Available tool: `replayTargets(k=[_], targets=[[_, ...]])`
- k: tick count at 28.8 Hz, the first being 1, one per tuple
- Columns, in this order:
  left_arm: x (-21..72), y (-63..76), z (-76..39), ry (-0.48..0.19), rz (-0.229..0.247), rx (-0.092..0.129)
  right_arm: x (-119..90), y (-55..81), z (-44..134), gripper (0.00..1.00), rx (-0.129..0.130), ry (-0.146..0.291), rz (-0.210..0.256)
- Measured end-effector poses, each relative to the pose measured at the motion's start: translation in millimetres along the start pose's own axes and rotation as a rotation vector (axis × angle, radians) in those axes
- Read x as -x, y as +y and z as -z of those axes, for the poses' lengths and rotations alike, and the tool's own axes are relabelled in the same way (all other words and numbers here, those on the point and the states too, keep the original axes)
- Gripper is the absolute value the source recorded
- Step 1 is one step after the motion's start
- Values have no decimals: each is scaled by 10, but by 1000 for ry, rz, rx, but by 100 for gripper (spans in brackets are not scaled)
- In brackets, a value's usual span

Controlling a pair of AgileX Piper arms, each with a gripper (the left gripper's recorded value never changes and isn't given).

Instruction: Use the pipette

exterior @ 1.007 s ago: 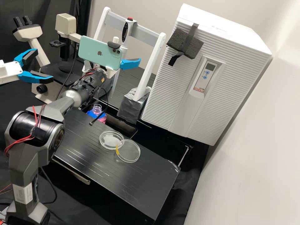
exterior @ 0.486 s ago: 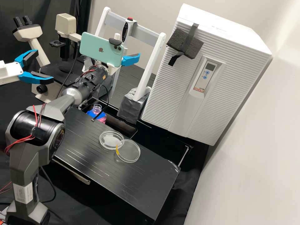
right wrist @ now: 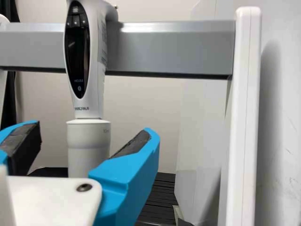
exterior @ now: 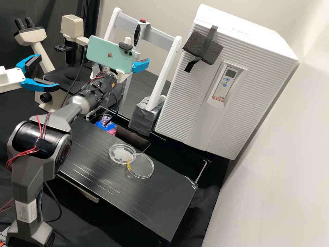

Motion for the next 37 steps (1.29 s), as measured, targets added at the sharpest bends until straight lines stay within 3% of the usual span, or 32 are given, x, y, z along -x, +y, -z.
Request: replayTargets(k=[2, 10, 18, 37], targets=[[0, 0, 0, 0, 0, 0, -3, 11, 10, 0, 11, 3, -3], [0, 1, 5, 2, 0, 0, -5, 14, 17, 0, 9, 4, -4], [0, 1, 5, 2, 0, 21, -10, -31, 32, 0, 29, 8, 6], [1, 3, 30, 12, -1, 20, -17, -74, 32, 0, 4, 0, 14]])
